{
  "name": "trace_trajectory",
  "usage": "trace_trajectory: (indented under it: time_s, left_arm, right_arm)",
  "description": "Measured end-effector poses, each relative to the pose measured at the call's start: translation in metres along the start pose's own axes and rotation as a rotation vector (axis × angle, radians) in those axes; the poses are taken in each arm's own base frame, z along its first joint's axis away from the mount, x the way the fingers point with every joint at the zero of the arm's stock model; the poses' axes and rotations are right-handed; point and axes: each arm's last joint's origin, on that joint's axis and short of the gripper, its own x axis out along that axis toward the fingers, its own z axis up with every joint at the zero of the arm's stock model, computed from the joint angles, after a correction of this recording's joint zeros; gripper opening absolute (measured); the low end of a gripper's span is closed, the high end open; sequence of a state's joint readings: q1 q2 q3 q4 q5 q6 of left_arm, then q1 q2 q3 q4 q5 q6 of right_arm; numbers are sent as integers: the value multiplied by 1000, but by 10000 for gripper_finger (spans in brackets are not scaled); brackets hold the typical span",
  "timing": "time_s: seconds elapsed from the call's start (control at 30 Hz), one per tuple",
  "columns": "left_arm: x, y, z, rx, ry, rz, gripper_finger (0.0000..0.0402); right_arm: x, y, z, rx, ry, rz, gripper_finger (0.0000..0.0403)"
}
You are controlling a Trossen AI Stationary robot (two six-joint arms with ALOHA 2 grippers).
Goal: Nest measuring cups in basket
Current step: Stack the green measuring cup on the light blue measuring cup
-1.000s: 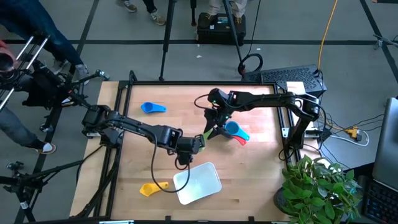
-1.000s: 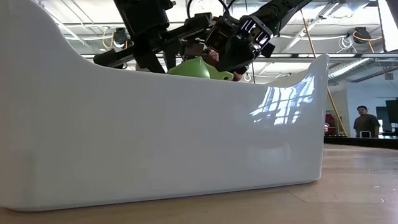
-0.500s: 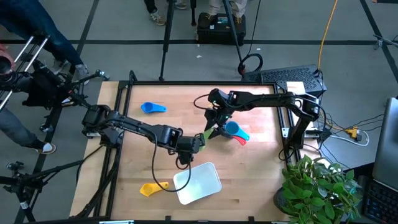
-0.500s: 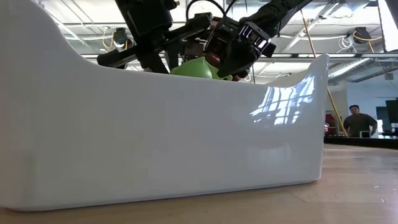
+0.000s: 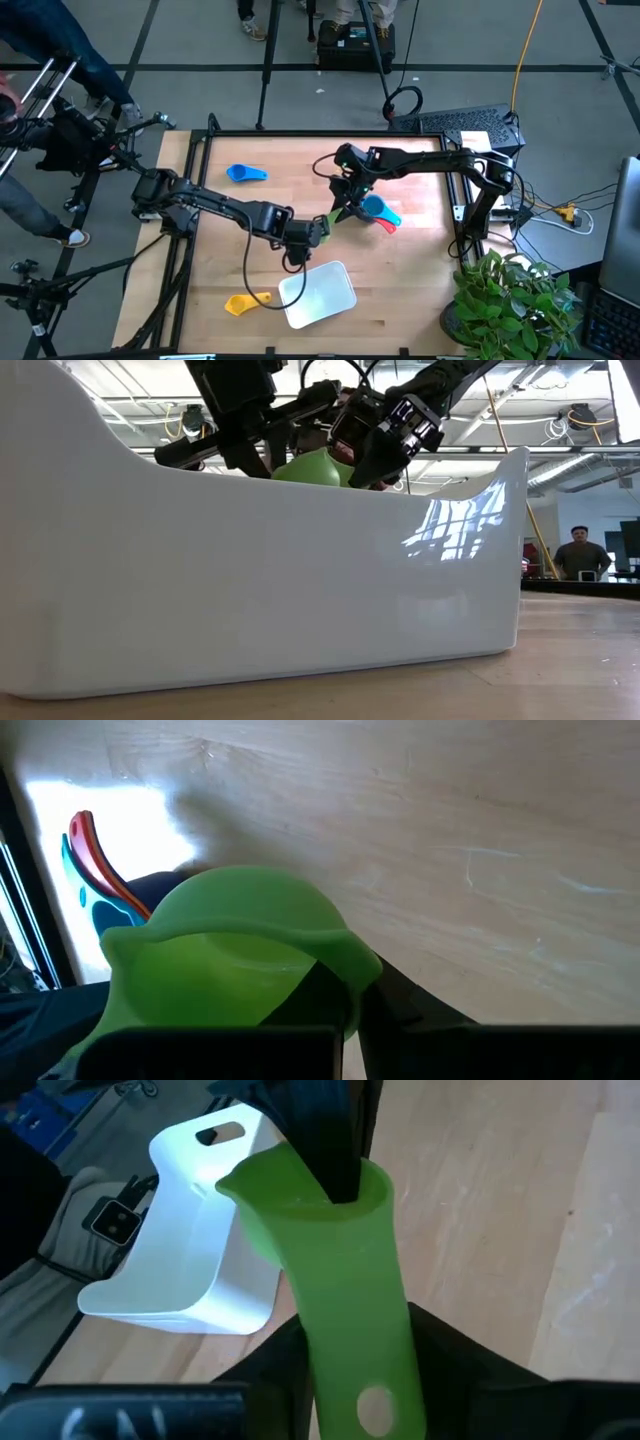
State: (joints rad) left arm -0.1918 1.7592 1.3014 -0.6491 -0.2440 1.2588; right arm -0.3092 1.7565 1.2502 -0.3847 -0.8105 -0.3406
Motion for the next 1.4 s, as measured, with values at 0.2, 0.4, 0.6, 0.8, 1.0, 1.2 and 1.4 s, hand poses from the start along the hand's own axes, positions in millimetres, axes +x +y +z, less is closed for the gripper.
trace_trajectory:
  time_s: [0.2,0.4,0.6,0.8,1.0,1.2,1.4]
  left_arm:
    - [0,0,0,-16,0,0,10]
    - [0,0,-1,-47,2,-4,16]
    - [0,1,-1,-72,-2,7,9]
    - [0,0,-1,-26,9,2,8]
    - [0,-1,-1,-29,9,-11,8]
    - [0,-2,-2,-4,19,-24,8]
    - [1,-2,-7,-12,14,-47,8]
  right_arm:
    - [0,0,0,-19,2,-3,108]
    - [0,-1,-1,-40,18,-41,105]
    - [-1,-3,-1,-18,22,-66,65]
    - [-1,-1,-2,50,13,-8,141]
    - [-8,4,4,-26,12,-92,178]
    - [-15,12,11,-36,-17,-109,166]
    - [-5,23,15,-192,47,-215,164]
